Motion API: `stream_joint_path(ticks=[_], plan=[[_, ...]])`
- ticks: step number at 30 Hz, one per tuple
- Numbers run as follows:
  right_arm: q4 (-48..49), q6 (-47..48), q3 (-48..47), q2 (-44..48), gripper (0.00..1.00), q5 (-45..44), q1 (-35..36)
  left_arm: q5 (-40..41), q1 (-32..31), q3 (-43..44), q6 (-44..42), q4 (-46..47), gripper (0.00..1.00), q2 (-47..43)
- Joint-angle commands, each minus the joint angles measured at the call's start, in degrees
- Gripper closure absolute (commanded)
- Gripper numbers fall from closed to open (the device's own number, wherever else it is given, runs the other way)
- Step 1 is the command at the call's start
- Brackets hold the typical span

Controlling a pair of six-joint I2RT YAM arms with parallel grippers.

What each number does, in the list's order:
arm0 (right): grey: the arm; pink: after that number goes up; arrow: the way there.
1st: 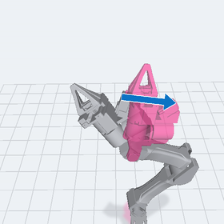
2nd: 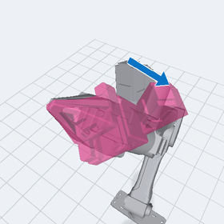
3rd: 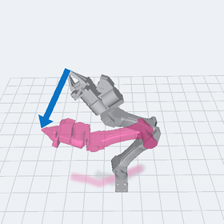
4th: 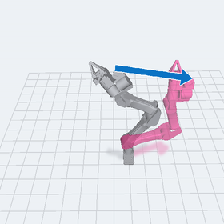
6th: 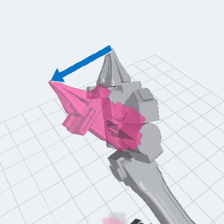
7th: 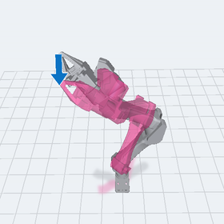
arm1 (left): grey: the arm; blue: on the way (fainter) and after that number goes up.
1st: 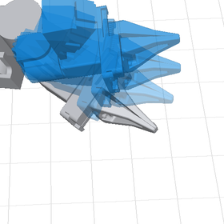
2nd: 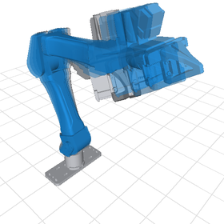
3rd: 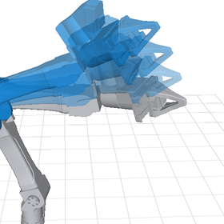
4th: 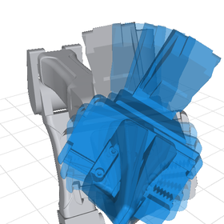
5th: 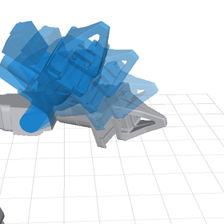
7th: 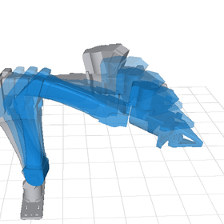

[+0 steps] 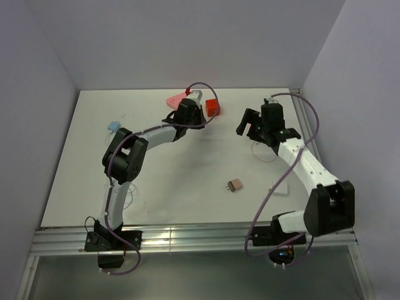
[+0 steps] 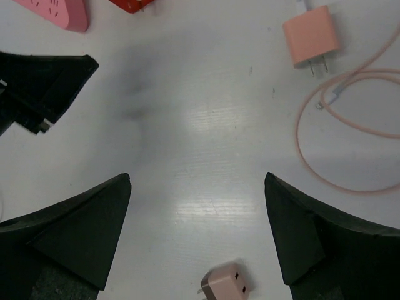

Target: Insert the plug

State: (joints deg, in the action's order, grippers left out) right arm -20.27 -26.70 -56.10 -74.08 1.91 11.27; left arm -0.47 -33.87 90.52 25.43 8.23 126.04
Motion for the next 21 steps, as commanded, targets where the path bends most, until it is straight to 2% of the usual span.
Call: stream_joint_path(ticks=[1,3,7,11,14,16,19,21], plan=[[1.73,1.38,-8.91,-8.07,0.06,3.79,0.25,-0.86,-0.50,-2.36,3.65,1.10,0.80,-7.46],[2.08,2.70,-12.62,-15.63,0.08,5.46,0.33,0.21,-0.50,-3.76,6.99,-0.93,0.73,-9.75],[-0.73,6.65,-26.65,-28.55,0.16,7.49,1.03,8.97,-1.02,-14.11,12.88,-0.67,0.67,-20.18],[-3.10,8.86,-37.31,-41.28,0.32,11.79,2.27,9.08,-1.29,-21.69,17.45,0.74,0.63,-27.67],[-3.02,8.94,-43.12,-46.74,0.34,11.89,3.50,8.21,-1.29,-24.95,17.37,1.00,0.62,-32.07],[-2.41,8.33,-46.37,-48.69,0.33,10.40,4.20,8.73,-1.29,-25.57,17.02,0.39,0.59,-34.35],[4.24,7.19,-45.16,-49.23,0.23,11.09,4.55,9.61,-1.29,-25.48,15.35,-0.58,0.55,-35.94],[4.54,8.76,-46.20,-49.93,0.10,8.73,4.99,8.83,-1.11,-25.31,14.83,-0.76,0.54,-36.13]])
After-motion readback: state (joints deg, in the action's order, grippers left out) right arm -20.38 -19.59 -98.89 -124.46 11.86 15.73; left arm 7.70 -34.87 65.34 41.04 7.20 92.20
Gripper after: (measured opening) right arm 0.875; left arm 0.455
